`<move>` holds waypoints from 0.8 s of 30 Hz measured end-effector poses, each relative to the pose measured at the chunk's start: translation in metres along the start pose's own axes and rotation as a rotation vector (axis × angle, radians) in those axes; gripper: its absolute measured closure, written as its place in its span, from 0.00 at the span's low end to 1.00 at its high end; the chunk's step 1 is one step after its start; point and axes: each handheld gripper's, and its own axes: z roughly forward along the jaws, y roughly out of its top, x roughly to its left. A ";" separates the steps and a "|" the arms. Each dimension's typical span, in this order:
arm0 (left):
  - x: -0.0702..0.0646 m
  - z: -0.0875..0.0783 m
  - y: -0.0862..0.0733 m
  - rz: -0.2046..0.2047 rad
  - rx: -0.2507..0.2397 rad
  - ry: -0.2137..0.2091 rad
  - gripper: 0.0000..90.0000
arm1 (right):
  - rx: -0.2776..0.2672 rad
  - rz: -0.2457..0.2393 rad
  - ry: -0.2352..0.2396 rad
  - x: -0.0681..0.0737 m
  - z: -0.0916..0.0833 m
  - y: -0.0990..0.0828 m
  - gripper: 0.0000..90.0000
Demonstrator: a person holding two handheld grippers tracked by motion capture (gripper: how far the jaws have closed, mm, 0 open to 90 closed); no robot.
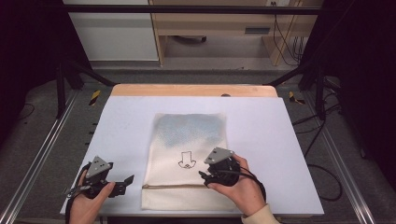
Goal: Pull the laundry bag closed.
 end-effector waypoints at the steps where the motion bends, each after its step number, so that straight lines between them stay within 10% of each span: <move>1: -0.002 -0.001 0.000 0.006 0.000 -0.004 0.07 | -0.001 -0.014 0.011 0.001 0.003 0.005 0.38; 15: -0.009 -0.002 0.001 0.025 -0.022 -0.038 0.08 | 0.048 -0.178 0.128 0.034 0.039 0.051 0.59; 24: -0.009 -0.002 0.000 0.022 -0.023 -0.030 0.08 | 0.066 -0.201 0.142 0.044 0.045 0.062 0.62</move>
